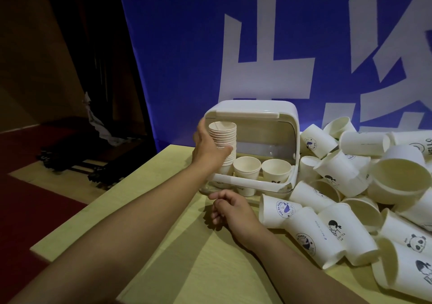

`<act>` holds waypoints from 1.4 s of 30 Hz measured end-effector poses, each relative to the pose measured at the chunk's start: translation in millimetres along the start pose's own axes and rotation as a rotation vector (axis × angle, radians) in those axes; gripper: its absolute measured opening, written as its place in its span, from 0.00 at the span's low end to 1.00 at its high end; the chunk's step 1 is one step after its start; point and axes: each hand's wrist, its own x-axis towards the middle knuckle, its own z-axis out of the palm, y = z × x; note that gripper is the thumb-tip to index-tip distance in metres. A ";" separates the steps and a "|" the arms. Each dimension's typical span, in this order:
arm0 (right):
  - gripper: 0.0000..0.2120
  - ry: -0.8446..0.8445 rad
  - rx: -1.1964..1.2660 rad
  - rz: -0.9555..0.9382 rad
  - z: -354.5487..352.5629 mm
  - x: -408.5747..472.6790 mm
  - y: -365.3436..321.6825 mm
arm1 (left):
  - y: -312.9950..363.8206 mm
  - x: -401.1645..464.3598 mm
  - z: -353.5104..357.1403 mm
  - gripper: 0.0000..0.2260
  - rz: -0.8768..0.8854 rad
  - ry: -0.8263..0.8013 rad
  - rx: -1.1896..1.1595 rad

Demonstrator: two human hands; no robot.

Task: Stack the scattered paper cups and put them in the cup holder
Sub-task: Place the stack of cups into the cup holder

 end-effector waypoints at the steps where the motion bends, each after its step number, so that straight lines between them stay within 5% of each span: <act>1: 0.11 0.002 0.000 0.002 0.1 0.3 0.1 | 1.1 2.1 0.9 0.45 -0.087 -0.012 -0.056; 5: 0.11 0.012 0.005 -0.001 0.7 0.7 -0.7 | 1.8 7.7 8.7 0.40 -0.234 -0.069 -0.106; 18: 0.10 -0.011 0.029 0.022 -3.3 2.9 -0.7 | 18.1 39.9 60.2 0.34 -0.330 0.135 -0.335; 26: 0.12 -0.007 0.035 0.040 -3.1 3.7 -0.5 | 2.2 50.8 62.9 0.36 -0.321 0.256 -0.196; 39: 0.12 0.007 0.035 0.031 -1.6 2.2 -3.1 | -6.4 46.0 55.5 0.39 -0.310 0.215 -0.210; 42: 0.12 0.032 0.027 0.020 -0.1 1.2 -2.1 | -6.6 34.2 46.1 0.31 -0.303 0.303 -0.383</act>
